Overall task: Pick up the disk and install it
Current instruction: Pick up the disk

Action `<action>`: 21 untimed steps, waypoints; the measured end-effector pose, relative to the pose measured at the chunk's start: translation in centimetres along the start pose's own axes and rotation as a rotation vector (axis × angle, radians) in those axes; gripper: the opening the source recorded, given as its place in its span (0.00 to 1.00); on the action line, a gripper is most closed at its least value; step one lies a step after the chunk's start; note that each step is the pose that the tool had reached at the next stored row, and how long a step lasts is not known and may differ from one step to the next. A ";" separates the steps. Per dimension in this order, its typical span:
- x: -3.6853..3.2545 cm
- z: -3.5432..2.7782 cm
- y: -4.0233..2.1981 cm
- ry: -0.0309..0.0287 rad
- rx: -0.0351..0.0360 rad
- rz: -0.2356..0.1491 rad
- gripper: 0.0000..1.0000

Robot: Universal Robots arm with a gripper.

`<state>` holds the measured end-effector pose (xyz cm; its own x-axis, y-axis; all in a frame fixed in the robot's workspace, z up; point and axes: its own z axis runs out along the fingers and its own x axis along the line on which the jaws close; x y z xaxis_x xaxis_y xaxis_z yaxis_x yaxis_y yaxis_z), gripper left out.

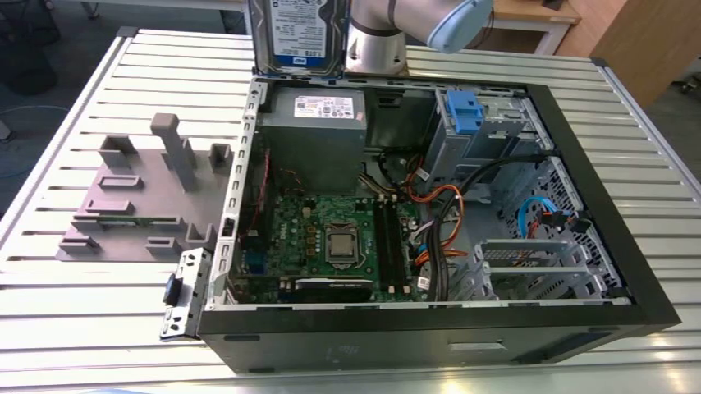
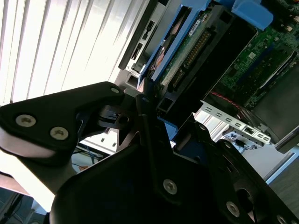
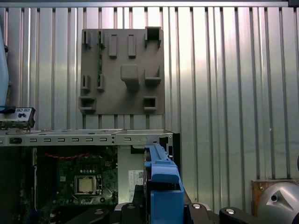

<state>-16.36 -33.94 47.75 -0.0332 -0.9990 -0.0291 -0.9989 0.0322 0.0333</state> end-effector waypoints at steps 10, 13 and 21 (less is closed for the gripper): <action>-0.01 -0.01 -0.21 0.0006 0.0000 0.000 0.37; -0.01 -0.01 -0.27 0.0006 0.0001 0.000 0.37; -0.01 -0.01 -0.42 0.0011 0.0000 0.000 0.37</action>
<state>-15.95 -33.94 47.75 -0.0331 -0.9991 -0.0280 -0.9989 0.0322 0.0333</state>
